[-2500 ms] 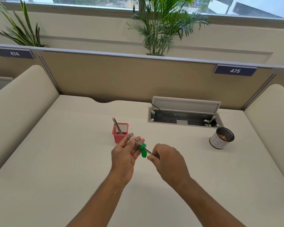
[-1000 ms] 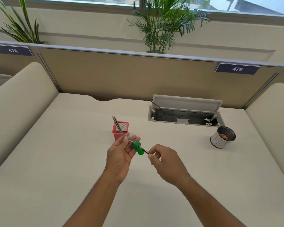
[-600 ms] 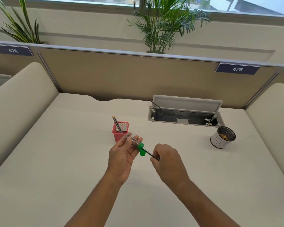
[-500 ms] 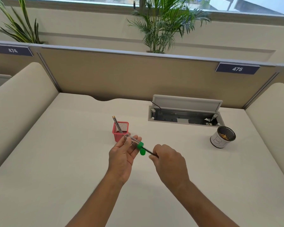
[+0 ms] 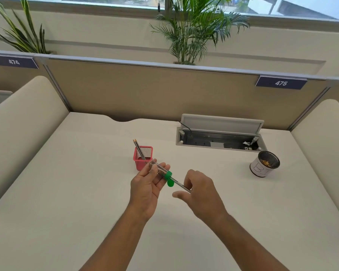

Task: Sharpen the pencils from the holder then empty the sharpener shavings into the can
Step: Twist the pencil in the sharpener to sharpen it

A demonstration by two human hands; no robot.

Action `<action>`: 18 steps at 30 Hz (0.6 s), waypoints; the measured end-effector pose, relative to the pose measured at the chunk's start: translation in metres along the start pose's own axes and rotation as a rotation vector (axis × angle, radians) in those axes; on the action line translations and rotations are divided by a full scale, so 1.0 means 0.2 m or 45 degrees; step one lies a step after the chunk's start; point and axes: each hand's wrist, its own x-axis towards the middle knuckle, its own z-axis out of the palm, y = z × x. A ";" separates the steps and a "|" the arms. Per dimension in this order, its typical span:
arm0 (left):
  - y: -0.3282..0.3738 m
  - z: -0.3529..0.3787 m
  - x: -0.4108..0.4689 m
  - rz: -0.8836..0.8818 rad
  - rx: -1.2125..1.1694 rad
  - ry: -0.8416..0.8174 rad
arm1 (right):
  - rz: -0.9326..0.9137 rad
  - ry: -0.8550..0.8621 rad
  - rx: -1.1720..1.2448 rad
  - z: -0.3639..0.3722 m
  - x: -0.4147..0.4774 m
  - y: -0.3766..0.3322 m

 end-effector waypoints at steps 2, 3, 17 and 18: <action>0.00 0.01 0.00 0.008 -0.009 0.005 | -0.068 0.067 -0.102 0.02 0.00 0.01; 0.00 0.01 0.00 0.012 -0.015 0.009 | -0.080 0.090 -0.143 0.03 0.00 0.01; 0.00 0.01 -0.01 -0.019 0.003 0.027 | 0.001 -0.039 -0.002 0.02 0.02 0.01; -0.01 0.01 -0.01 -0.016 0.007 0.029 | -0.034 -0.030 -0.033 0.02 0.02 0.01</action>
